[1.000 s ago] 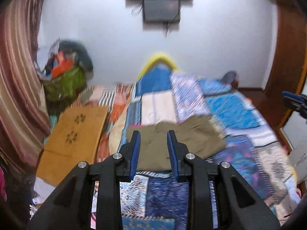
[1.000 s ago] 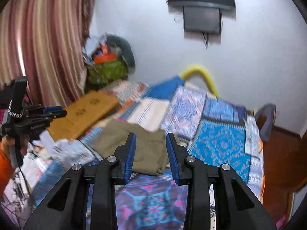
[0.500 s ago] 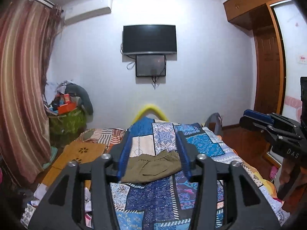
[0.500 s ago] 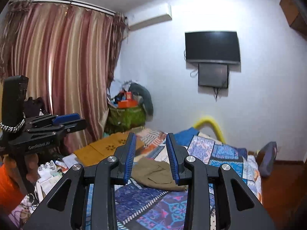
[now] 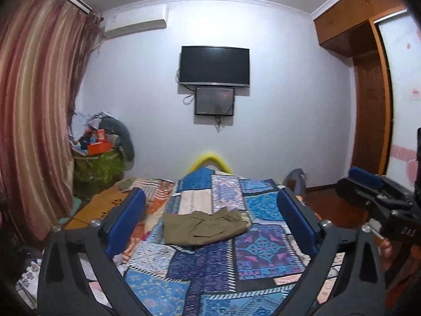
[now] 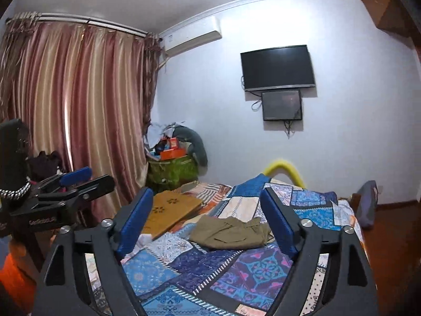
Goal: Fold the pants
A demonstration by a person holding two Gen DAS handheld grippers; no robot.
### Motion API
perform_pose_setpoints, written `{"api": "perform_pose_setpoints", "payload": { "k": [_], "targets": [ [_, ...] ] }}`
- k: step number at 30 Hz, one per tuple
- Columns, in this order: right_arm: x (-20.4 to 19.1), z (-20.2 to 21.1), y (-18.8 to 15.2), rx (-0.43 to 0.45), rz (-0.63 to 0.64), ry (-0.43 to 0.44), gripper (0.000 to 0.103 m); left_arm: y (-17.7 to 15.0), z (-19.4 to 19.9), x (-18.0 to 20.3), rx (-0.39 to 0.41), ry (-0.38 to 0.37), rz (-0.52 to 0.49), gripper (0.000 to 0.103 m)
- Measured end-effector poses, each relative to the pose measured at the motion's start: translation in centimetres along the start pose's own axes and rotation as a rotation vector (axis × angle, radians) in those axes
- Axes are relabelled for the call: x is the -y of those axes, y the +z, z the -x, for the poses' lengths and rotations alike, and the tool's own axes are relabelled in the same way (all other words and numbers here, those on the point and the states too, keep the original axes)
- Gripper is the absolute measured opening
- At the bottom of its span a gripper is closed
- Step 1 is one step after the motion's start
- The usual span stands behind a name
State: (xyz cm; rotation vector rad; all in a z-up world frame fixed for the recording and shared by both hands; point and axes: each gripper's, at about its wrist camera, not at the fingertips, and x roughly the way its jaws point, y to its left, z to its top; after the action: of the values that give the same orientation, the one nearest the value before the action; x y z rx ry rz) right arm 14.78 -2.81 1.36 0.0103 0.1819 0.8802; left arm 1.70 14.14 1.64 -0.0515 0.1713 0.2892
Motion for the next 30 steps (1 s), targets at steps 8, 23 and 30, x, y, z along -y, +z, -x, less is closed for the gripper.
{"api": "perform_pose_setpoints", "payload": {
  "k": [8, 23, 30],
  "targets": [
    [-0.8, 0.8, -0.7, 0.003, 0.011, -0.038, 0.102, -0.8, -0.1, -0.7, -0.009, 0.001, 0.027, 0.103],
    [-0.9, 1.6, -1.5, -0.007, -0.007, -0.044, 0.102, -1.4, -0.4, 0.0, -0.017, 0.002, 0.012, 0.103],
    [-0.9, 1.6, -1.4, -0.014, -0.007, -0.053, 0.102, -1.6, -0.6, 0.3, -0.024, 0.001, 0.006, 0.103]
  ]
}}
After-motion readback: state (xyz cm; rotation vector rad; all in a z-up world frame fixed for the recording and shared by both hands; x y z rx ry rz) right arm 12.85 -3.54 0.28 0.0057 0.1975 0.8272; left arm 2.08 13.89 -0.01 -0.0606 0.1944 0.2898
